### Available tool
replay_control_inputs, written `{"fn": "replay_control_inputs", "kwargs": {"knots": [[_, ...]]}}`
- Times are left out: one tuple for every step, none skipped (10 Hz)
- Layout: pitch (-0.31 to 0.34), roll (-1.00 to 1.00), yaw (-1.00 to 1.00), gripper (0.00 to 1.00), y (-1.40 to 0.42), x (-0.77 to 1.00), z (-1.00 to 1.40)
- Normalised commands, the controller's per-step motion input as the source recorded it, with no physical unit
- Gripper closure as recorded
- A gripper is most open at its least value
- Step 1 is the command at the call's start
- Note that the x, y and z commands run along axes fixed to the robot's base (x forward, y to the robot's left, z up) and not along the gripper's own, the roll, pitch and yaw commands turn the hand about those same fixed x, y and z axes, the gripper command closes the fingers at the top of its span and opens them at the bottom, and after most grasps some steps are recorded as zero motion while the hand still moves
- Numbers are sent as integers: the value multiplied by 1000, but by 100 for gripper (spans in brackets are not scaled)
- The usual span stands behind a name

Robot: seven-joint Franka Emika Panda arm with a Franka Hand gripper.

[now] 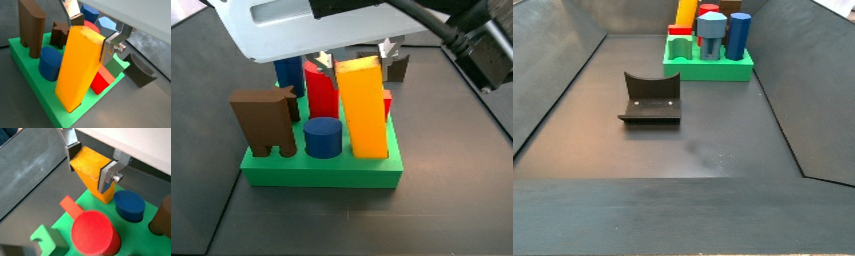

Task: Pick up the rectangle object. Move up. Move to above the board. Insert the rectangle object.
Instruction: Insert the rectangle object.

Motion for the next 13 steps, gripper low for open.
{"fn": "replay_control_inputs", "kwargs": {"knots": [[0, -47, 0, 100, -466, 1000, -160], [0, -44, 0, 100, -460, 1000, -146], [0, -36, 0, 100, -460, 1000, -149], [40, -13, 0, 100, -431, 1000, -186], [111, 0, 0, 100, -309, 934, -226], [110, 61, 303, 100, 0, 0, 0], [170, 307, 503, 100, -26, 0, -234], [499, 311, 469, 100, 74, 0, 137], [500, 256, 440, 100, 74, -9, 117], [500, 237, 343, 100, 149, 0, 109], [500, 237, 286, 100, 174, 0, 114], [500, 237, 237, 100, 186, 3, 117], [500, 237, 186, 100, 66, 189, 129]]}}
